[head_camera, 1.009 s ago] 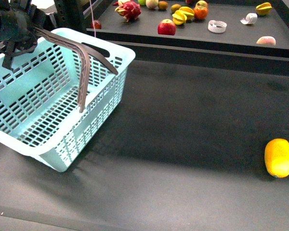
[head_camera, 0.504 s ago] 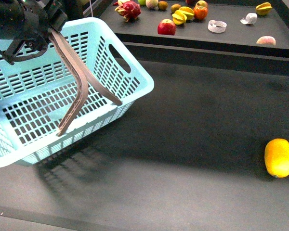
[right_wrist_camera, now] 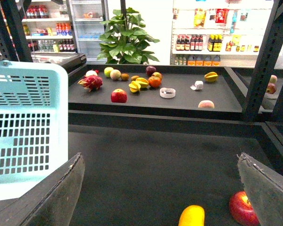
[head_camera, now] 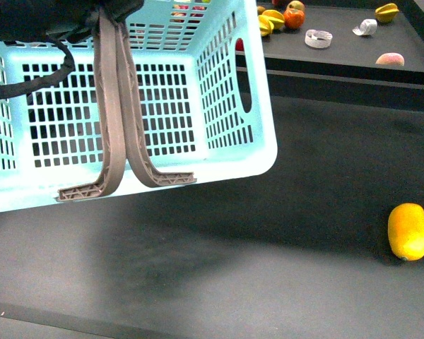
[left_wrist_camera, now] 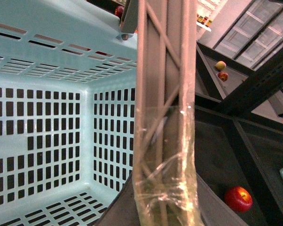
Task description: Pick mango with right arm and hold basket with left
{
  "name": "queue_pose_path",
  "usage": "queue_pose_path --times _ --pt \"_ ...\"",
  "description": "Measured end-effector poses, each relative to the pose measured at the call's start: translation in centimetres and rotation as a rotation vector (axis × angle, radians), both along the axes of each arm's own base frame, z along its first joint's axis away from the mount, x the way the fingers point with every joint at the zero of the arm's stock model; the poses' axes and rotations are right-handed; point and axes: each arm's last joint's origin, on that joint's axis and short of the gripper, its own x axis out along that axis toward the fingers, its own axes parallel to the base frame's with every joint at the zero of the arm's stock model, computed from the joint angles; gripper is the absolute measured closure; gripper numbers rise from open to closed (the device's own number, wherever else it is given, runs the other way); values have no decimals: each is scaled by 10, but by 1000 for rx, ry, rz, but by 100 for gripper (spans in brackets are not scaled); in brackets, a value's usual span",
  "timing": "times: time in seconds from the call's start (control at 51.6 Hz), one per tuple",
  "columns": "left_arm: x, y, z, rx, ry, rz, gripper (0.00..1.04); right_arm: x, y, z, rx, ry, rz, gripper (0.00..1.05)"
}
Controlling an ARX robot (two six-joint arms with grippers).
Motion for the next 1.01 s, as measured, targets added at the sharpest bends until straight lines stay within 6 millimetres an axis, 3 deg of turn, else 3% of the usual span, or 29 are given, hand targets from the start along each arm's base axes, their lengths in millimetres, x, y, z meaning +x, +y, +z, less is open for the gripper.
queue_pose_path --times 0.175,0.446,1.009 --pt "-18 -31 2 23 -35 -77 96 0 0 0 0 0 0 8" --pt "-29 -55 3 16 -80 -156 96 0 0 0 0 0 0 8" --pt "-26 -65 -8 5 -108 -222 96 0 0 0 0 0 0 8"
